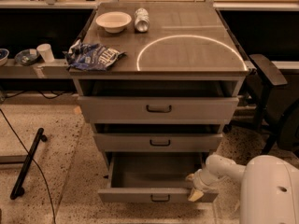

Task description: Open bottom drawer

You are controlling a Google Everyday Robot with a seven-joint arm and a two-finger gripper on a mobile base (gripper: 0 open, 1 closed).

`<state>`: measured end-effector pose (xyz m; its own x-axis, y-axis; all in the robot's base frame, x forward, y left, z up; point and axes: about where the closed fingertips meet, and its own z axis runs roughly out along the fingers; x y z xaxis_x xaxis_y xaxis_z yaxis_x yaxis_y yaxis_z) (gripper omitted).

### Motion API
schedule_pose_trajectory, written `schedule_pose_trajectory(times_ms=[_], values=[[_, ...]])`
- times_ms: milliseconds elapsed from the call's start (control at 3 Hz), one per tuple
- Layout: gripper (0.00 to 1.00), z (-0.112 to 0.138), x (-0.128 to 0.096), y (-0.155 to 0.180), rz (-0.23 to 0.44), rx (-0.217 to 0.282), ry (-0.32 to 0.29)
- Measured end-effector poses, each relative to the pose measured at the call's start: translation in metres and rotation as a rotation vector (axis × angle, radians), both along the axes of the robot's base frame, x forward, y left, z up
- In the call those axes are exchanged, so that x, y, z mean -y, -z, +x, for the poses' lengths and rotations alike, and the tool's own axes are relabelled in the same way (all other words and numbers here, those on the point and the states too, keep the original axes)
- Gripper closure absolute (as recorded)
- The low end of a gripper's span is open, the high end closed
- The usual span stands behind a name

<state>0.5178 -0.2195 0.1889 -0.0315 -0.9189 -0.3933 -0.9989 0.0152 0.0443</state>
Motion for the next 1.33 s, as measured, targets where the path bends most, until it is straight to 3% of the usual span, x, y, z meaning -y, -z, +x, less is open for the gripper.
schedule_pose_trajectory(times_ms=[333, 667, 1000, 1333], values=[[0.0, 0.0, 0.0, 0.001, 0.004, -0.004, 0.0], [0.0, -0.001, 0.0, 0.005, 0.014, -0.02, 0.005], [0.17, -0.019, -0.002, 0.007, 0.069, -0.057, -0.018], [0.38, -0.036, 0.0, -0.003, 0.077, -0.069, -0.051]])
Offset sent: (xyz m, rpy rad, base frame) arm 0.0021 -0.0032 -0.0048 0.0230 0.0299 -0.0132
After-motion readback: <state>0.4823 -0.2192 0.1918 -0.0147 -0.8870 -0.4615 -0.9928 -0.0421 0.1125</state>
